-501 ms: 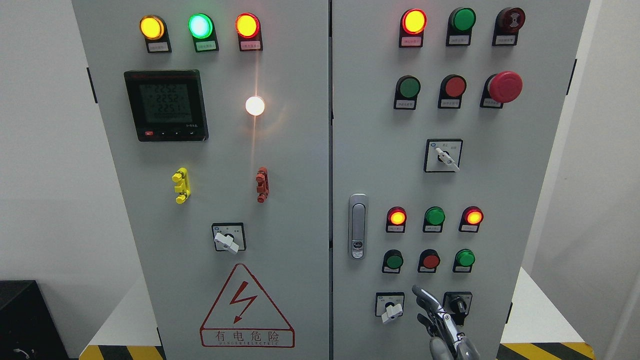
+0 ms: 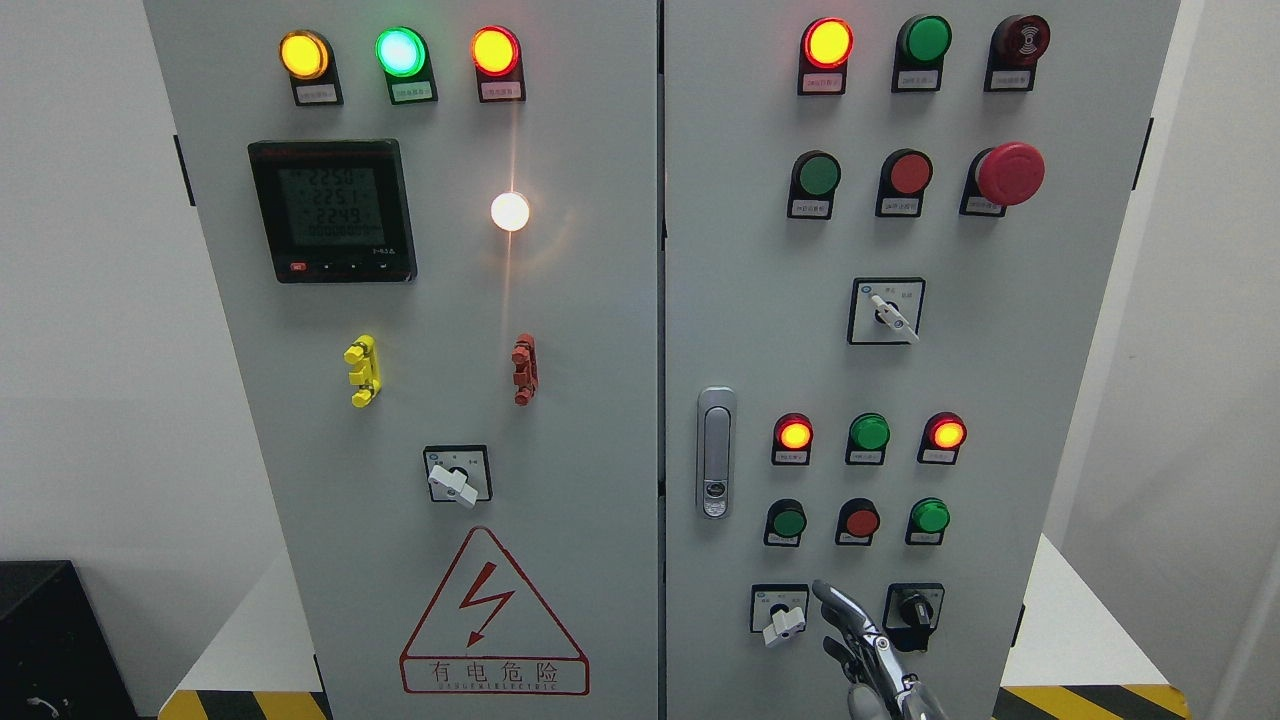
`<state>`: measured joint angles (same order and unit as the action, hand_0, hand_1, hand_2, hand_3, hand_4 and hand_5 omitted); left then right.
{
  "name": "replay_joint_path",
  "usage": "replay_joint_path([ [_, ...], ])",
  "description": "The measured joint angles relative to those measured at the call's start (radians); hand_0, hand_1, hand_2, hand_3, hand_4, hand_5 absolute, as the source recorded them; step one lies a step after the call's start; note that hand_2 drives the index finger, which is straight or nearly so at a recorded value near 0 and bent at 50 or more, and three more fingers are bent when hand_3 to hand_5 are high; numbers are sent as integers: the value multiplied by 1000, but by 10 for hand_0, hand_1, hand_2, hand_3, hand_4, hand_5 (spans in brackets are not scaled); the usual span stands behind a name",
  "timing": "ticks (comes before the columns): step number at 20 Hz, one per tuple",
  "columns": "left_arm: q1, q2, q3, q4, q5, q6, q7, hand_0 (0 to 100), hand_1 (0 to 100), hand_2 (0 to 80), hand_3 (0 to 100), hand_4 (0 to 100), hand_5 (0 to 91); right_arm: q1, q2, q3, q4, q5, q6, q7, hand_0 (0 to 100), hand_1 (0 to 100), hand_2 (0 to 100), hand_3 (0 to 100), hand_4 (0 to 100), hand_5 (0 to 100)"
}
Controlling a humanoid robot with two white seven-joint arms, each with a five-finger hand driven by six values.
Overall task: Release door handle
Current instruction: 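Raise the right hand up toward the silver door handle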
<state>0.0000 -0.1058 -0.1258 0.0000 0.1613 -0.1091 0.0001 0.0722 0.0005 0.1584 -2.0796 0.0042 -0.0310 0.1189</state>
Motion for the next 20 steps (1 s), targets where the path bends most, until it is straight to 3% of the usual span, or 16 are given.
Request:
replay_joint_path([
  [2, 0, 0, 0, 0, 0, 0, 0, 120, 556, 0, 0, 0, 0, 0, 0, 2, 0, 25, 0, -12, 341, 141, 0, 356, 487, 453],
  [3, 0, 0, 0, 0, 0, 0, 0, 120, 556, 0, 0, 0, 0, -1, 0, 2, 0, 40, 0, -21, 339, 159, 0, 382, 522, 505],
  [4, 0, 0, 0, 0, 0, 0, 0, 120, 556, 0, 0, 0, 0, -2, 0, 2, 0, 61, 0, -26, 336, 214, 0, 521, 653, 671],
  [7, 0, 0, 0, 0, 0, 0, 0, 120, 556, 0, 0, 0, 0, -8, 0, 3, 0, 133, 0, -35, 353, 269, 0, 745, 822, 902],
  [10, 0, 0, 0, 0, 0, 0, 0, 120, 556, 0, 0, 0, 0, -20, 0, 3, 0, 220, 0, -39, 344, 305, 0, 851, 927, 1000],
  [13, 0, 0, 0, 0, 0, 0, 0, 120, 556, 0, 0, 0, 0, -42, 8, 5, 1, 320, -5, -54, 350, 316, 0, 928, 993, 1000],
  [20, 0, 0, 0, 0, 0, 0, 0, 120, 556, 0, 0, 0, 0, -64, 27, 37, 9, 576, -5, -83, 355, 278, 0, 999, 1000, 1000],
])
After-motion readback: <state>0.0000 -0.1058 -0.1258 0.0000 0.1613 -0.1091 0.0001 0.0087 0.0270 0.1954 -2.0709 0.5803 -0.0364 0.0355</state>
